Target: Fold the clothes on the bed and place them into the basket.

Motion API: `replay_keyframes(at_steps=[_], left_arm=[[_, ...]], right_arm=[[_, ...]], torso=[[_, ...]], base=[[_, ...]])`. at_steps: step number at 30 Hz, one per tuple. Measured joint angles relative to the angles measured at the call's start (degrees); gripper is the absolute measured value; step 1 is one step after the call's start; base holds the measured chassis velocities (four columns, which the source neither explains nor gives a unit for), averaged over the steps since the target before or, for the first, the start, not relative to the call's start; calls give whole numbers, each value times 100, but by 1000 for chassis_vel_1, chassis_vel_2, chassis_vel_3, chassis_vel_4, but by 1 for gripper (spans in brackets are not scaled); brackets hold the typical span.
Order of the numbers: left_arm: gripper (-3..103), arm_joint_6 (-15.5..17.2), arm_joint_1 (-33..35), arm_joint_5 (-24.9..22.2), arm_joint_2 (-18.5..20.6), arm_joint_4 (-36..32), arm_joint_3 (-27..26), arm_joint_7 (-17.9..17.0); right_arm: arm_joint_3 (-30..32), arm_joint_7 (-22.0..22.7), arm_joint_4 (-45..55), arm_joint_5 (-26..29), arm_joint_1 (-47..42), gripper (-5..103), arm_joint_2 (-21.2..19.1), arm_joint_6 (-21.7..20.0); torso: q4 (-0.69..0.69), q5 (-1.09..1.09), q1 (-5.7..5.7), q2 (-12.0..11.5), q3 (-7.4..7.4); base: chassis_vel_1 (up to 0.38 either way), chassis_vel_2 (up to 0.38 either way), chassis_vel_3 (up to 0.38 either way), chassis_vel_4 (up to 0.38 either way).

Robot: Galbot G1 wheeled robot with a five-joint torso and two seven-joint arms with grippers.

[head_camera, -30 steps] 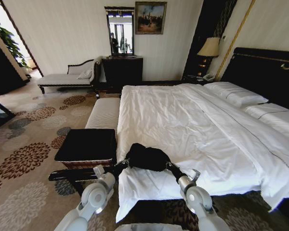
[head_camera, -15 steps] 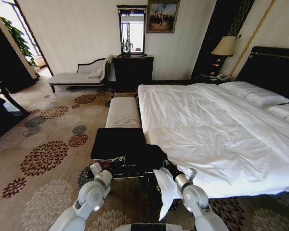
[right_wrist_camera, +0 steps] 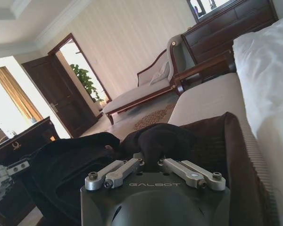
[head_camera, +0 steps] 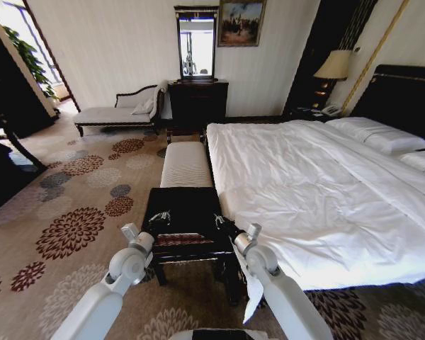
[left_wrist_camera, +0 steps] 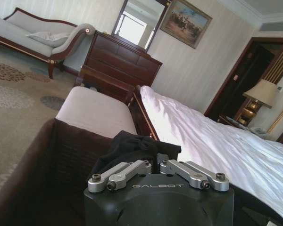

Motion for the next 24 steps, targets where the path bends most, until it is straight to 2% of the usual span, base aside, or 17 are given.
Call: replay_keyframes(at_steps=[4,8,10,11,12,13,14,15,16,17,18,19,20,21,22,23,24], left_arm=[[3,-17,-297,-26,-8,344,24,-8],[3,-27,-439,-40,-5,658,21,2],[3,-1,-472,-57,-26,776,40,0],[2,28,-484,-55,-42,797,51,0],[7,57,-495,-47,-58,811,63,-3],[7,57,-495,-47,-58,811,63,-3],[12,81,-501,-37,-66,815,73,-12],[18,109,-509,18,-70,815,95,-31],[23,127,-510,51,-64,804,114,-55],[23,127,-510,51,-64,804,114,-55],[28,145,-511,71,-51,787,127,-75],[28,155,-511,82,-37,774,134,-89],[28,155,-511,82,-37,774,134,-89],[39,172,-512,110,-8,754,137,-120],[49,193,-491,157,45,677,125,-154],[55,194,-478,190,60,644,121,-160],[60,193,-459,257,76,608,115,-164]], right_arm=[[-332,-5,-558,88,489,5,112,67],[-599,-2,-1032,147,907,5,261,119],[-618,19,-1194,138,1008,3,323,148],[-599,28,-1215,167,1017,8,333,152],[-580,36,-1224,177,1021,14,333,156],[-580,36,-1224,177,1021,14,333,156],[-569,40,-1224,188,1020,14,326,156],[-553,53,-1220,206,1012,24,307,155],[-548,64,-1199,226,998,30,289,145],[-548,64,-1199,226,998,30,289,145],[-545,69,-1179,237,986,30,276,136],[-544,70,-1167,240,977,35,265,129],[-544,70,-1167,240,977,35,265,129],[-547,71,-1146,229,960,45,247,117],[-555,70,-1114,152,950,51,226,103],[-560,65,-1110,73,950,62,213,101],[-563,57,-1108,-56,950,68,198,111]], torso=[[3,-6,-1,1,0],[5,-3,-2,1,-1],[0,-1,-2,0,-1],[-1,0,-2,0,-1],[-2,-1,-1,0,-2],[-2,-1,-1,0,-2],[-3,-1,-1,0,-1],[-2,-1,-1,0,-2],[0,-2,-2,1,-2],[0,-2,-2,1,-2],[1,-2,-2,1,-2],[1,-1,-2,1,-2],[1,-1,-2,1,-2],[1,-1,-3,1,-3],[0,-1,-3,1,-3],[1,-1,-3,1,-3],[1,-1,-3,1,-2]], base=[[0,0,0,0],[26,14,-2,-10],[0,0,0,0],[0,0,0,0],[0,0,0,0],[0,0,0,0],[0,0,0,0],[0,0,0,0],[0,0,0,0],[0,0,0,0],[0,0,0,0],[0,0,0,0],[0,0,0,0],[0,0,0,0],[0,0,0,0],[0,0,0,0],[0,0,0,0]])
